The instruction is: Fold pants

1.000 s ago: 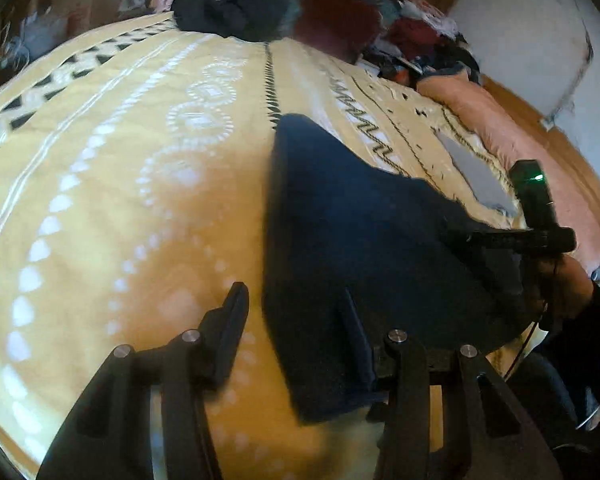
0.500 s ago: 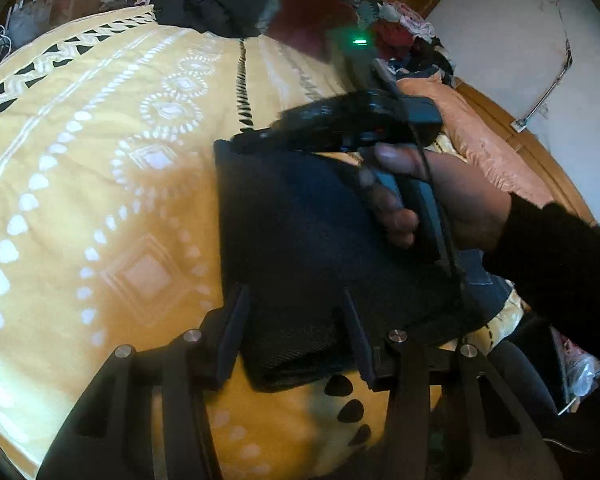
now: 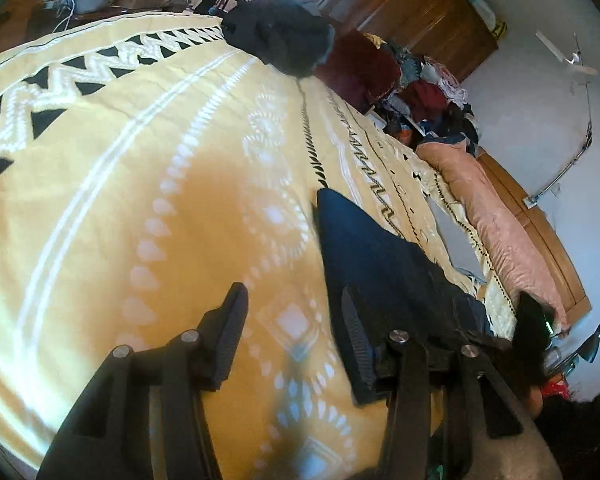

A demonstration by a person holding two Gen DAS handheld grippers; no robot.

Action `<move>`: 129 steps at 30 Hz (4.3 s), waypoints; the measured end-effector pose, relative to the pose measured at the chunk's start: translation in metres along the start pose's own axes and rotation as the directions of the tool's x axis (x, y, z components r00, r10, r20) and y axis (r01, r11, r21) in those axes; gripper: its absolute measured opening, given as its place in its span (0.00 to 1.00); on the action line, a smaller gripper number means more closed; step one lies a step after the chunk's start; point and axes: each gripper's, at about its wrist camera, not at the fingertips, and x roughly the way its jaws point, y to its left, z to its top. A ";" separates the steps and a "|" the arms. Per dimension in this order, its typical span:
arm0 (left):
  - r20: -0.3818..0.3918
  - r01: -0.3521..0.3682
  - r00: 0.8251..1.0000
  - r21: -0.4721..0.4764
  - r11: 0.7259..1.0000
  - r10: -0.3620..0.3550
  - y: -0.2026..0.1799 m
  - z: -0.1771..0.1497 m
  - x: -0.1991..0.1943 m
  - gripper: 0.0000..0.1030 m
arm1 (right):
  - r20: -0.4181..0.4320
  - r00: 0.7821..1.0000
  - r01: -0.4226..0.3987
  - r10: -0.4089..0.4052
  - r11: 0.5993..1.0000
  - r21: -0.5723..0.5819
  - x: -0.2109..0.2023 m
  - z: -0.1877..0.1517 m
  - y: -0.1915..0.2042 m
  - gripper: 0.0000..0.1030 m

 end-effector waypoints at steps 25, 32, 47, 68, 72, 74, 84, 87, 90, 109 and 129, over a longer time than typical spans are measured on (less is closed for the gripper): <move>-0.339 0.178 0.931 0.095 0.979 -0.136 -0.050 0.080 0.200 0.53 | 0.157 0.934 0.358 -0.322 0.818 -0.450 0.048 0.001 0.116 0.45; -0.268 0.018 0.962 0.272 0.962 0.058 -0.076 0.071 0.202 0.48 | 0.103 0.955 0.296 -0.278 0.885 -0.358 0.047 0.004 0.105 0.41; -0.263 0.008 0.962 0.285 0.958 0.071 -0.076 0.071 0.206 0.48 | 0.093 0.954 0.299 -0.285 0.889 -0.345 0.049 0.007 0.106 0.41; -0.280 0.064 0.960 0.239 0.969 0.006 -0.070 0.080 0.188 0.14 | 0.061 0.971 0.237 -0.229 0.930 -0.281 0.034 0.018 0.116 0.15; -0.261 0.063 0.965 0.231 0.971 -0.001 -0.075 0.085 0.170 0.13 | 0.080 0.979 0.204 -0.190 0.943 -0.262 0.015 0.021 0.118 0.14; -0.251 0.069 0.968 0.225 0.972 -0.010 -0.084 0.088 0.161 0.13 | 0.112 0.980 0.186 -0.164 0.953 -0.238 -0.004 0.024 0.110 0.14; -0.172 0.237 0.968 0.384 0.893 -0.183 -0.272 0.120 0.149 0.13 | 0.376 0.926 -0.086 -0.005 0.971 0.225 -0.150 0.005 -0.025 0.13; -0.236 0.318 0.944 0.445 0.837 -0.233 -0.357 0.104 0.191 0.13 | 0.429 0.903 -0.176 -0.003 0.909 0.378 -0.176 -0.026 -0.075 0.13; -0.331 0.377 0.913 0.472 0.797 -0.236 -0.423 0.074 0.249 0.13 | 0.463 0.886 -0.249 -0.019 0.823 0.511 -0.187 -0.064 -0.121 0.13; -0.534 0.365 0.845 0.573 0.734 -0.003 -0.573 -0.113 0.454 0.25 | 0.546 0.830 -0.449 -0.115 0.443 0.776 -0.196 -0.223 -0.259 0.16; -0.250 0.173 0.968 0.550 0.817 -0.037 -0.485 -0.026 0.334 0.60 | 0.146 0.932 0.139 -0.331 0.699 0.701 -0.198 -0.106 -0.311 0.36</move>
